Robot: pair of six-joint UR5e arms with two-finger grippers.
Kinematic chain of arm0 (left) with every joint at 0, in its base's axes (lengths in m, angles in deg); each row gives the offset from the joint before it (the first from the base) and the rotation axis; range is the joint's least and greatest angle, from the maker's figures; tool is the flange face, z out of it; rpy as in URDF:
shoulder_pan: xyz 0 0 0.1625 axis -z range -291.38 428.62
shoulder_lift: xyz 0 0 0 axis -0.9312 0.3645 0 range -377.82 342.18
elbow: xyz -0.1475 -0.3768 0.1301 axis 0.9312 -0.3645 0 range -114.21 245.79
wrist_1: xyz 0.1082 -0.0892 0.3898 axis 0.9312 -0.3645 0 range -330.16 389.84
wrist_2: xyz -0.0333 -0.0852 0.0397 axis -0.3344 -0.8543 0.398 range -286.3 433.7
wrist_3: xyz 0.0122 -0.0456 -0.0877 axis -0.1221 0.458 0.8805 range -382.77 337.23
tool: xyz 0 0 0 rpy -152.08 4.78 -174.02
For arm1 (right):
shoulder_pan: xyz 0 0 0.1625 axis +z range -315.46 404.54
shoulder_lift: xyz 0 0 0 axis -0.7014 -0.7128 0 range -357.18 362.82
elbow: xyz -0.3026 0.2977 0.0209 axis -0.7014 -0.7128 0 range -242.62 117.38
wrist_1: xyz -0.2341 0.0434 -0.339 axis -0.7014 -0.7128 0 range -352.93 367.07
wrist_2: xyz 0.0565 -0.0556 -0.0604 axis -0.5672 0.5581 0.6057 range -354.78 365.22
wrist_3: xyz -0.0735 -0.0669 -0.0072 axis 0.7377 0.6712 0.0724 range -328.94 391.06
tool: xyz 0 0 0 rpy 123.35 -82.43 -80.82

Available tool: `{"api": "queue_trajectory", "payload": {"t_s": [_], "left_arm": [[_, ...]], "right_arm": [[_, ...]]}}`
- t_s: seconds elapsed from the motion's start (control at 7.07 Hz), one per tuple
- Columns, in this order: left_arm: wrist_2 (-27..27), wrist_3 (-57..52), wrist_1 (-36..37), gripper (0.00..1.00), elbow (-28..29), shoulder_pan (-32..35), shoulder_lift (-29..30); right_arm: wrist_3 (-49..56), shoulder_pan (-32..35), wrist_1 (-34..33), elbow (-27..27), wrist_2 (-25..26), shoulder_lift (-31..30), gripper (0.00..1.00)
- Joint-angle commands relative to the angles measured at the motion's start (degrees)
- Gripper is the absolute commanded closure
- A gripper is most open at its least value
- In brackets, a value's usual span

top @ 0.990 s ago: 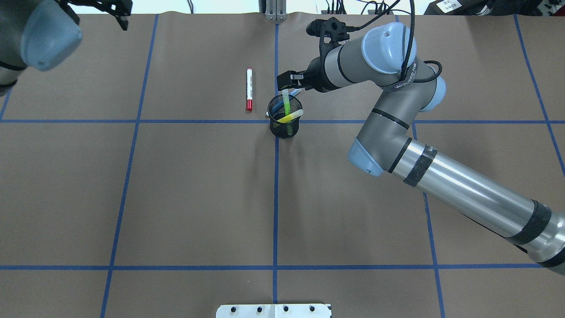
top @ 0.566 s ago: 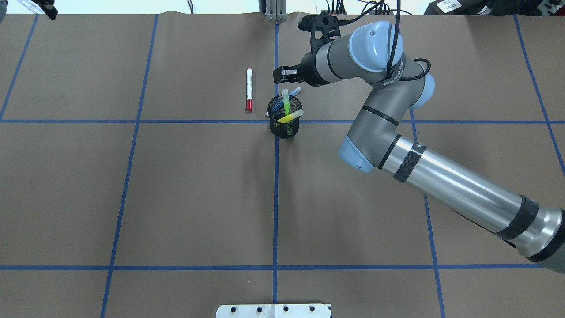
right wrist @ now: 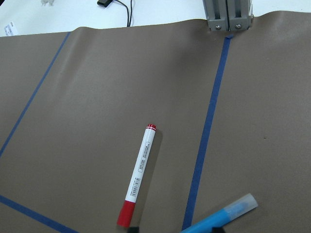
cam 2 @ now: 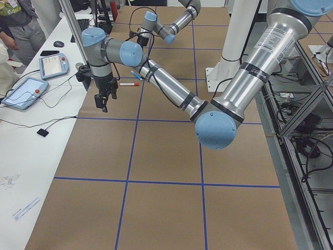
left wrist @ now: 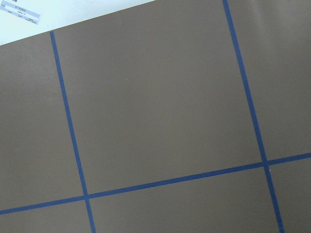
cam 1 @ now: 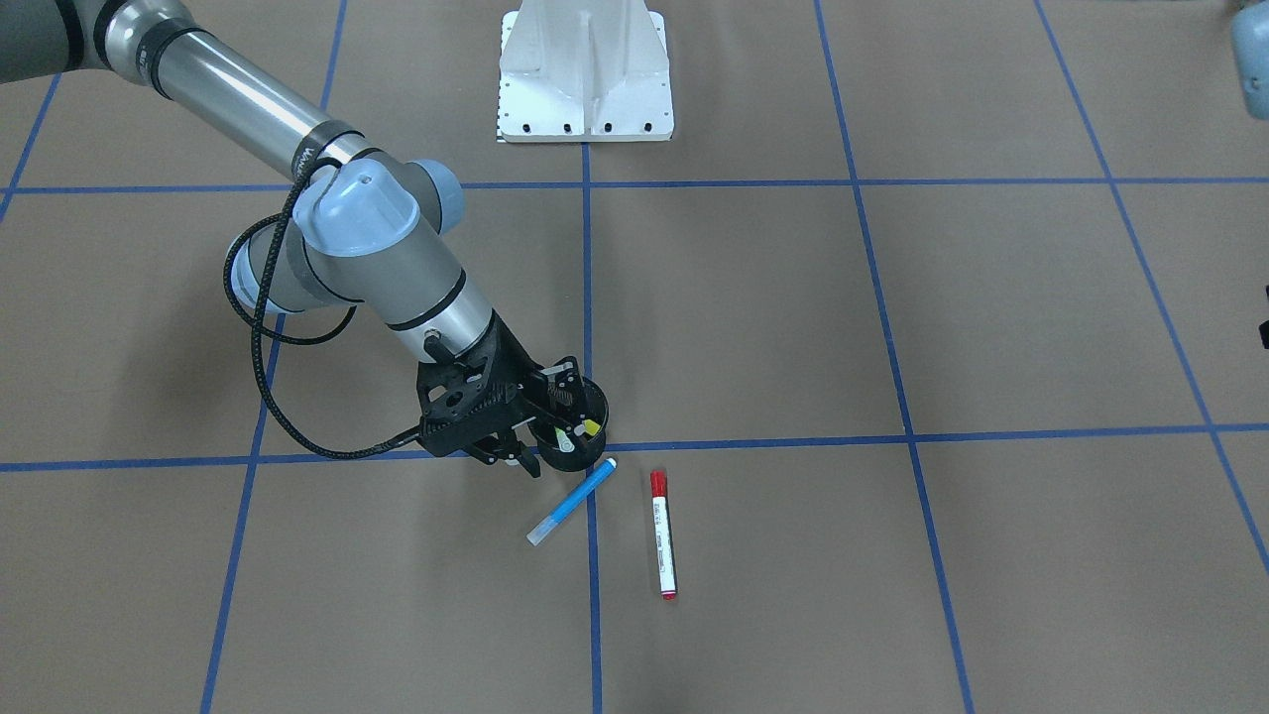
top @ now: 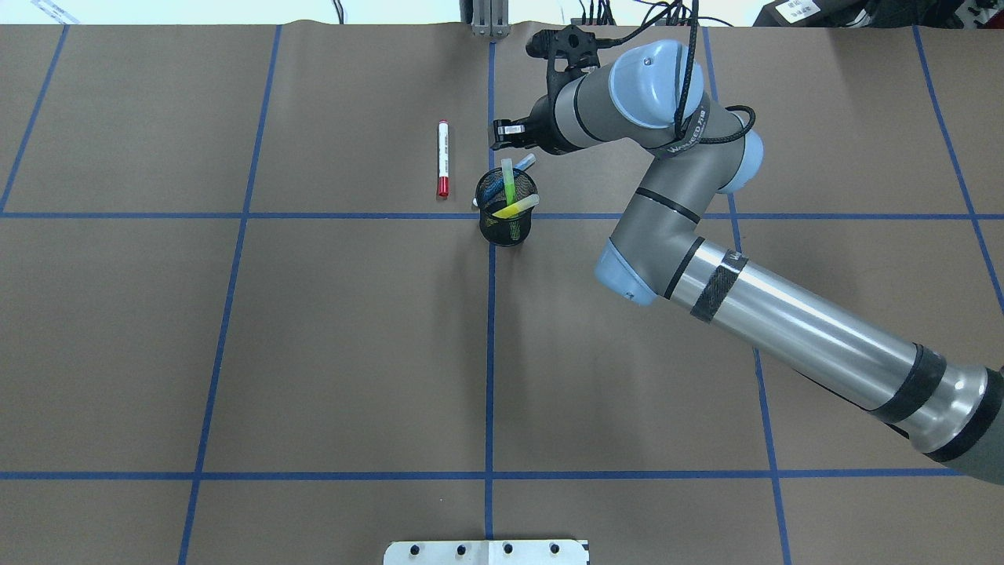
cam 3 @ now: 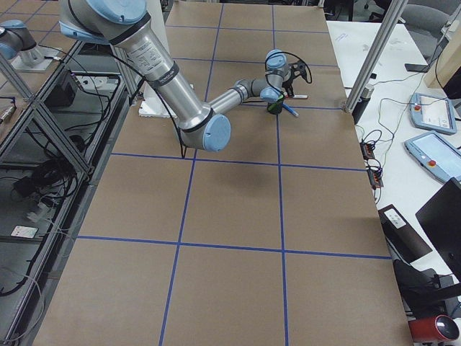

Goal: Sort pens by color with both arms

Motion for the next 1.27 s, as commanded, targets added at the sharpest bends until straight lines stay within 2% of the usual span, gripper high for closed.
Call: {"api": "queue_trajectory", "payload": {"t_s": [0.0,0.28,0.42,0.85,1.13], "left_arm": [[-0.15,-9.81,-0.40,0.01,7.00,4.42,-0.98],[-0.15,-13.27,-0.58,0.01,8.35,5.84,-1.86],[-0.15,-12.75,-0.32,0.01,8.35,5.76,-1.25],[-0.68,-0.22,-0.40,0.01,7.92,2.26,4.19],[-5.92,7.07,-0.31,0.01,5.55,0.05,4.82]], "right_arm": [[-0.30,-0.34,-0.15,-0.47,0.00,0.46,0.45],[-0.83,-0.51,-0.16,-0.56,0.00,0.55,0.61],[-0.83,-0.69,-0.16,-0.65,0.00,0.47,0.64],[-0.83,-1.13,-0.16,-0.91,0.00,0.47,0.64],[-0.83,-1.31,-0.16,-1.00,0.00,0.47,0.67]]}}
